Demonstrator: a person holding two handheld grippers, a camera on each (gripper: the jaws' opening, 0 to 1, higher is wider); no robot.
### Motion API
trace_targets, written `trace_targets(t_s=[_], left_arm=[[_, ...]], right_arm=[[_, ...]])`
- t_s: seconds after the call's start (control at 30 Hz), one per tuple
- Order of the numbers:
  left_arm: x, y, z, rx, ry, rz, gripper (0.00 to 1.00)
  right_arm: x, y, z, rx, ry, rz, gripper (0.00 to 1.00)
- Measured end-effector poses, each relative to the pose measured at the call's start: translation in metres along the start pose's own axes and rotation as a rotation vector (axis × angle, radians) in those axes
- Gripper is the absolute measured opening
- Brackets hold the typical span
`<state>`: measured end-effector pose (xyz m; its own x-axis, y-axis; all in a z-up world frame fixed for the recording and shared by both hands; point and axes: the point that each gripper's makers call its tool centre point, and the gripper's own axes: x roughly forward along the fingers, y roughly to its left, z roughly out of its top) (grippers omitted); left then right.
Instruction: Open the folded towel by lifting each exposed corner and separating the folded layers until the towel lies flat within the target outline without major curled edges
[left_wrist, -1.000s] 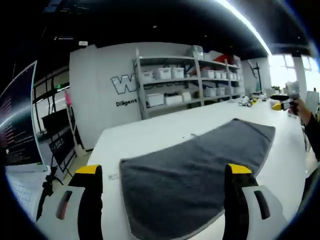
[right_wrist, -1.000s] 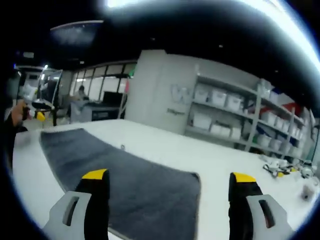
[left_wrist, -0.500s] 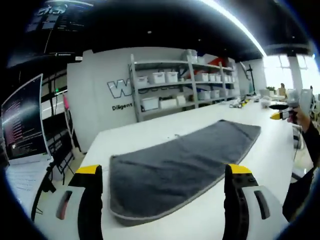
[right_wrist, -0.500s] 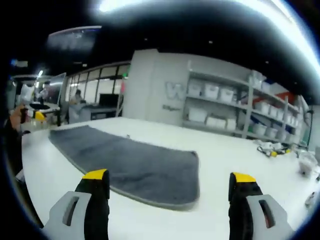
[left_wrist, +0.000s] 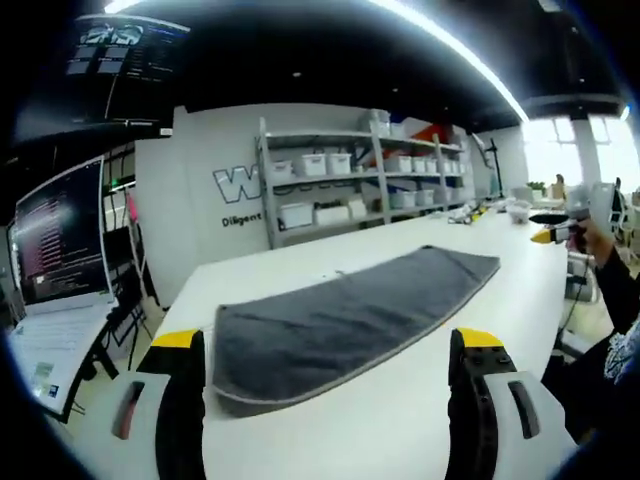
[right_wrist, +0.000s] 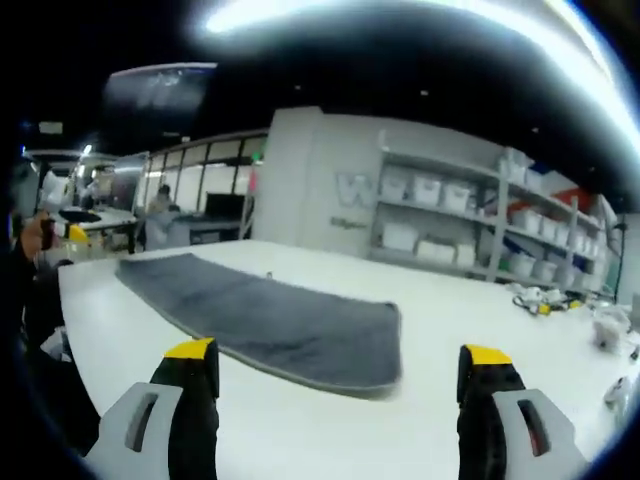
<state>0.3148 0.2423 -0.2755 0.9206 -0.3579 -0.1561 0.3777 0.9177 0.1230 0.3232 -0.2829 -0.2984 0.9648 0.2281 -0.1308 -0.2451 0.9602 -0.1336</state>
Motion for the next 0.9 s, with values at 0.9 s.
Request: trace_targets(t_s=[0.9], left_arm=[[0.003,-0.019,0.01,-0.09,-0.063,-0.067,1.0]], right_arm=[[-0.003,0.004,0.007,0.019,-0.021,0.013,1.0]])
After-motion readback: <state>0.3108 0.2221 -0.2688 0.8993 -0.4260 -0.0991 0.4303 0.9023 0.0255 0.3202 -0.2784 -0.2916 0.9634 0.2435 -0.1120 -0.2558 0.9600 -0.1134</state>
